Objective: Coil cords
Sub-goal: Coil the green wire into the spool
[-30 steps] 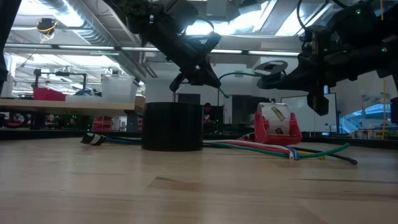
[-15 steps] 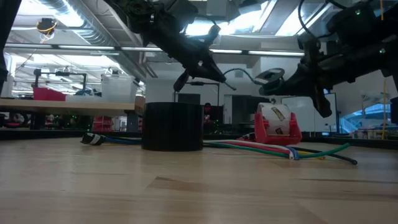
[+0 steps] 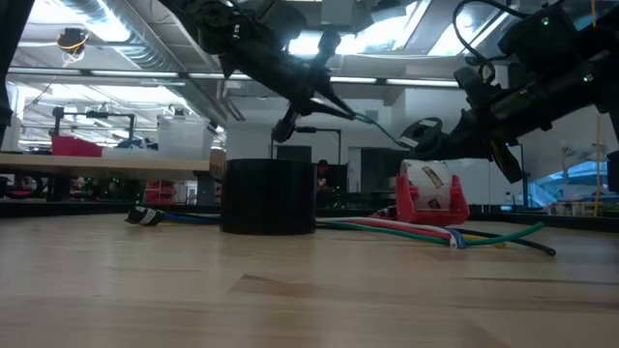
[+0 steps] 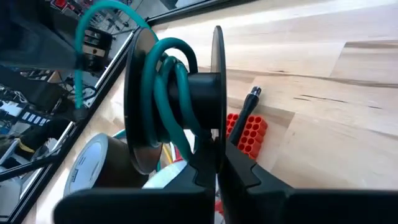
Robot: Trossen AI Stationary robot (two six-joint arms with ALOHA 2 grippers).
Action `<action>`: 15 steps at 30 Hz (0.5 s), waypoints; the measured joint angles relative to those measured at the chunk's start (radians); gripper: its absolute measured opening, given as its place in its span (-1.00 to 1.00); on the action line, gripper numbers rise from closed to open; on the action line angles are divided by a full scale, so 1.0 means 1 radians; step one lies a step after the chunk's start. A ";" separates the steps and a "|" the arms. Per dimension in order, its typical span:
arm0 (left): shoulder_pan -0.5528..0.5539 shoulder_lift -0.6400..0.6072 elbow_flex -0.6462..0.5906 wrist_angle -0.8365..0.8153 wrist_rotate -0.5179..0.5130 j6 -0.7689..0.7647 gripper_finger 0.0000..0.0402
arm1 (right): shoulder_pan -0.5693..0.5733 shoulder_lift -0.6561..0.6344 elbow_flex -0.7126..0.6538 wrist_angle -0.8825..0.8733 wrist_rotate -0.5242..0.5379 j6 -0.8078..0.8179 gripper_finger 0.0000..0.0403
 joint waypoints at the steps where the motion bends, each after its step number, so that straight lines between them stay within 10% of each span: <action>1: -0.003 0.000 0.000 0.014 -0.001 -0.003 -1.00 | 0.000 0.000 0.000 0.000 0.000 0.000 -0.99; 15: -0.042 0.086 0.034 0.261 -0.048 0.084 -1.00 | 0.000 0.000 0.001 0.019 -0.029 -0.001 -0.99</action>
